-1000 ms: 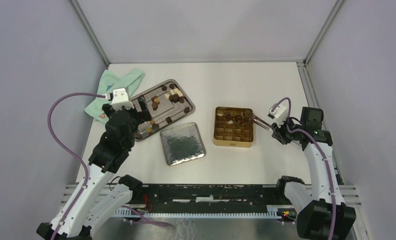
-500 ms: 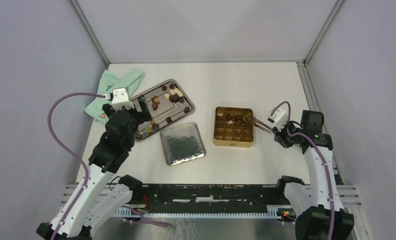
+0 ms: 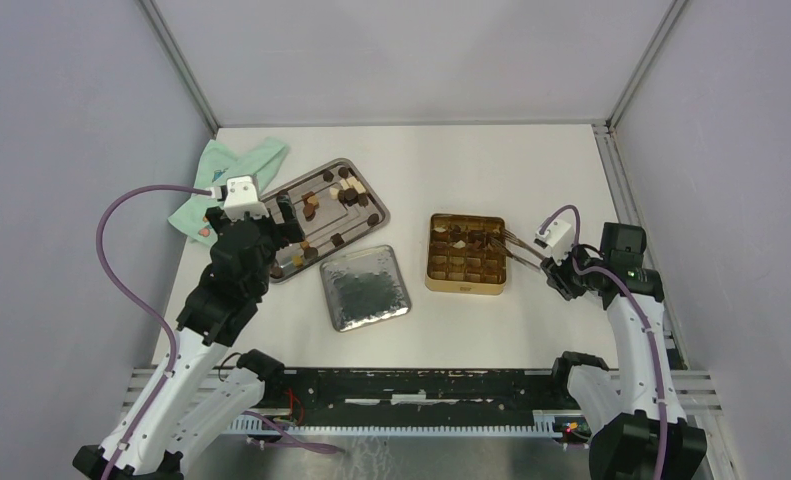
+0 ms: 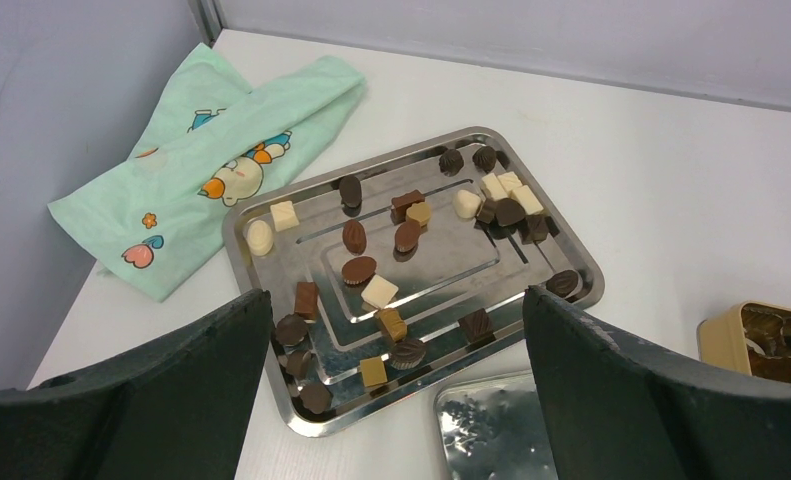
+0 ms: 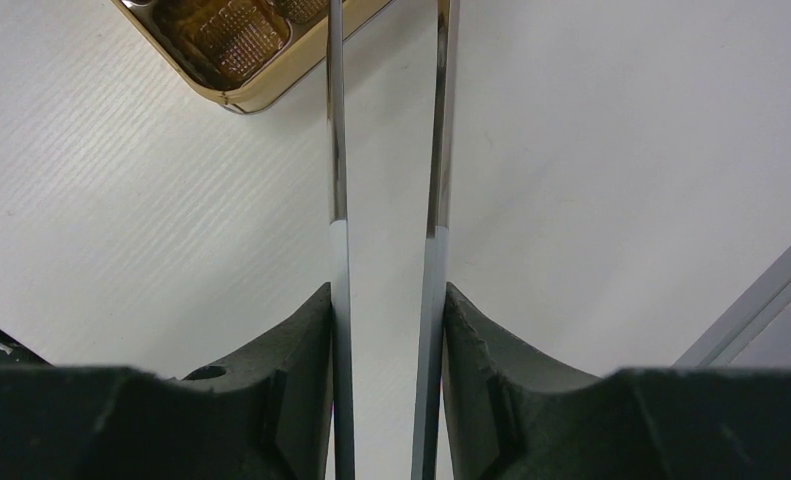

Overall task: Pack the chocolate
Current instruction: Place the fake chocolate in the packing box, then pick up the fake chocolate from the plate.

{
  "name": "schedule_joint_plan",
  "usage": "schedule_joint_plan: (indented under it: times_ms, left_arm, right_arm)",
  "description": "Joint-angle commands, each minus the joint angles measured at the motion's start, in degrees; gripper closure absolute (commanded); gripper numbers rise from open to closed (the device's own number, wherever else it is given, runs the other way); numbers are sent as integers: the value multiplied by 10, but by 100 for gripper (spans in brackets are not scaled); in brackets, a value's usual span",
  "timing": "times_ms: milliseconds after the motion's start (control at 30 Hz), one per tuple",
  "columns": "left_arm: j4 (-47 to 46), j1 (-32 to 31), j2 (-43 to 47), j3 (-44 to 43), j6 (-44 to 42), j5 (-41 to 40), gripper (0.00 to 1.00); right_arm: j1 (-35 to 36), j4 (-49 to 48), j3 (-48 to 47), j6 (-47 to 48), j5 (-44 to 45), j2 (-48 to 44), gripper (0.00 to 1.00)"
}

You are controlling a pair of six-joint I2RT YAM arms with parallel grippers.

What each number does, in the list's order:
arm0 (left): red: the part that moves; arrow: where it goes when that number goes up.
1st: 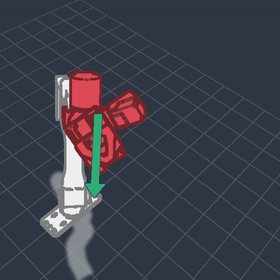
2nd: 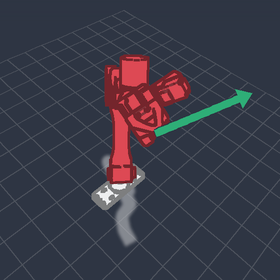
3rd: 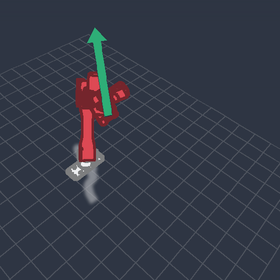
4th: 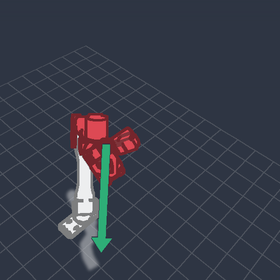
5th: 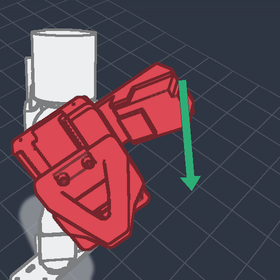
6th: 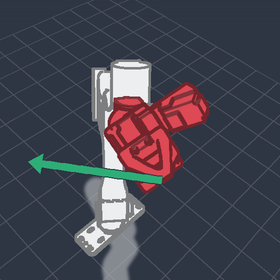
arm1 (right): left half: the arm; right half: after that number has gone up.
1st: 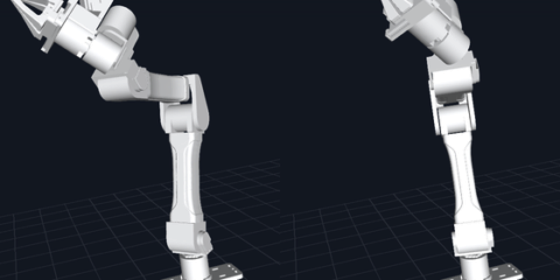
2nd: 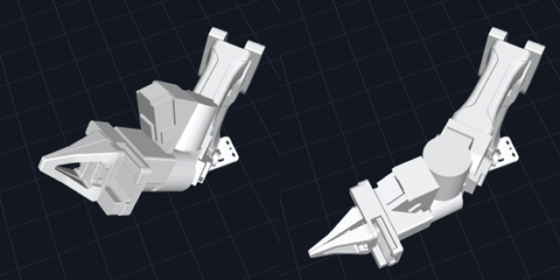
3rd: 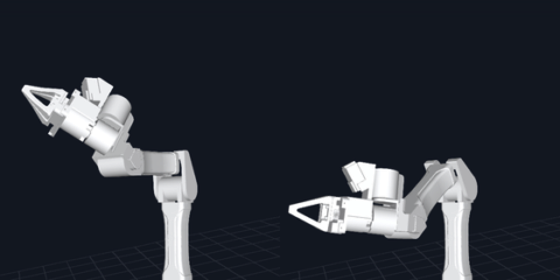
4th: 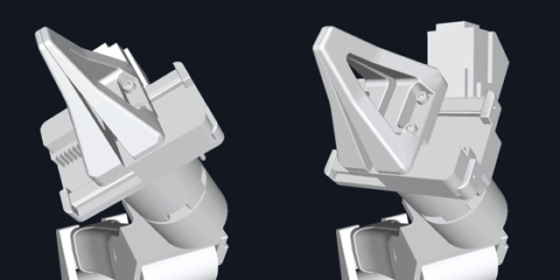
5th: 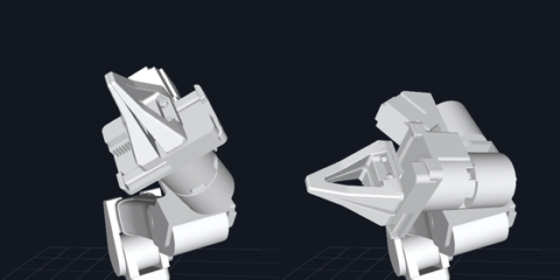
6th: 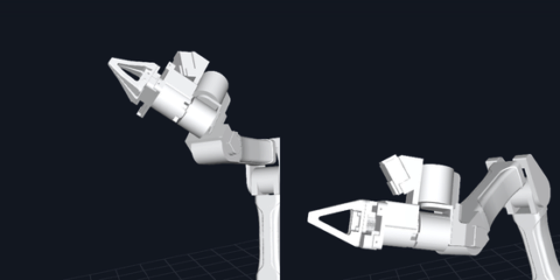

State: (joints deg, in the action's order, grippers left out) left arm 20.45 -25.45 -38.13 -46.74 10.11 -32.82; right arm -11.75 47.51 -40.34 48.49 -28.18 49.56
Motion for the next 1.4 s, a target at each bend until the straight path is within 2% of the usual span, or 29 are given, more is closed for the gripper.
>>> schedule_joint_plan:
  times_ms: [0, 233, 500, 700, 967, 1200, 1367]
  left_arm:
    - [-20, 4, 4, 0, -16, 3, 0]
    - [-20, 3, 8, 0, -15, 4, 0]
    - [-20, 4, 10, 0, -15, 6, 0]
    - [-20, 4, 11, 0, -16, 6, 0]
    - [-21, 4, 14, 1, -16, 2, 0]
    - [-23, 5, 24, 3, -17, -11, 0]
    - [-24, 5, 32, 5, -18, -19, 0]
  right_arm:
    - [-2, -13, -18, 4, -7, 1, 56]
    - [-2, 6, -61, 18, -55, 15, 60]
    - [4, 5, -120, 36, -190, 56, 62]
    - [86, -90, -144, -28, -219, 88, 63]
    - [271, -241, -162, -116, -165, 155, 63]
    - [441, -225, -278, -112, -31, 309, 62]
    - [519, -191, -376, -110, 76, 417, 61]
